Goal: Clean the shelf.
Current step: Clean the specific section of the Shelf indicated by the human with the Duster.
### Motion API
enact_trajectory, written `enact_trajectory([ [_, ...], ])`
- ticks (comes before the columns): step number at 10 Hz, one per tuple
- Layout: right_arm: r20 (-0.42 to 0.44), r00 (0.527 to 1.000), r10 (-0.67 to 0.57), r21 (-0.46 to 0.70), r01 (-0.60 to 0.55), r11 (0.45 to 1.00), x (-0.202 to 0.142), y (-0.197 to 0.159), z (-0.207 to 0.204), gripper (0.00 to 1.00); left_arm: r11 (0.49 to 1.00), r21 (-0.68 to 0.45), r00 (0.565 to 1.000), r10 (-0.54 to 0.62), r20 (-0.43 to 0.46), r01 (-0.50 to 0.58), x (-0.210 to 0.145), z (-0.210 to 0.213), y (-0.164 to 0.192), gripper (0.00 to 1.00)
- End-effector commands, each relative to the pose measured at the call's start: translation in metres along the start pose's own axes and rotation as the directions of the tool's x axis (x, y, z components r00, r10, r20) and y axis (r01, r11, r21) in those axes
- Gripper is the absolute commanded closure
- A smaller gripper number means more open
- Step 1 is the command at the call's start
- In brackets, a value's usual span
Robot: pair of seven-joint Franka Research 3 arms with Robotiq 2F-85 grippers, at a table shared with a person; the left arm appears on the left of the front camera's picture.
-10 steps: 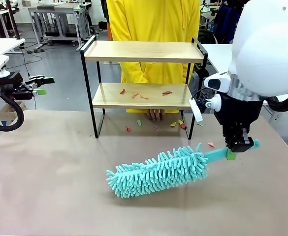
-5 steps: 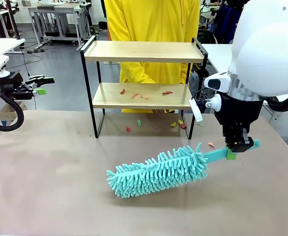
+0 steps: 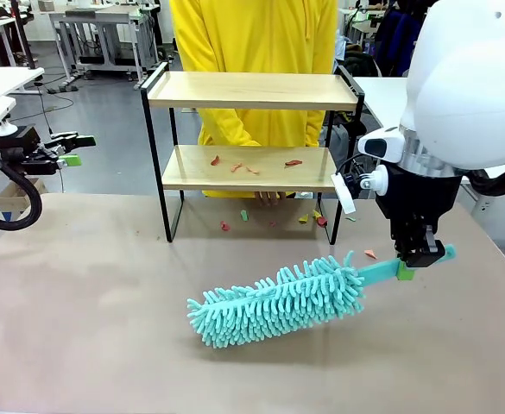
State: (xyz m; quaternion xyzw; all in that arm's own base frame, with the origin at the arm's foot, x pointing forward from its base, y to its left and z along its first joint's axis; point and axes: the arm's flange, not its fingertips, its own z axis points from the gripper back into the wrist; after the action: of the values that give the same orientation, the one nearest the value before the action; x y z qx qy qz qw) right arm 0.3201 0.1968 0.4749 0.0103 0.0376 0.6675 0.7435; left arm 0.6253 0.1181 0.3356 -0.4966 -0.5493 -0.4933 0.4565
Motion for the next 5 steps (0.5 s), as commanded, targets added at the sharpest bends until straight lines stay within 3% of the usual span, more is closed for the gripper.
enact_trajectory([
  [1,0.136,0.979,-0.15,-0.065,0.16,0.985,0.022,0.0,0.0,0.87,1.0,0.001,1.0,-0.018,0.001,0.018,0.003,0.0,-0.001,0.0],
  [5,0.24,0.868,-0.436,-0.159,0.478,0.864,0.074,0.015,-0.019,0.87,1.0,0.001,1.0,-0.018,0.001,0.018,0.003,0.0,-0.001,0.0],
])
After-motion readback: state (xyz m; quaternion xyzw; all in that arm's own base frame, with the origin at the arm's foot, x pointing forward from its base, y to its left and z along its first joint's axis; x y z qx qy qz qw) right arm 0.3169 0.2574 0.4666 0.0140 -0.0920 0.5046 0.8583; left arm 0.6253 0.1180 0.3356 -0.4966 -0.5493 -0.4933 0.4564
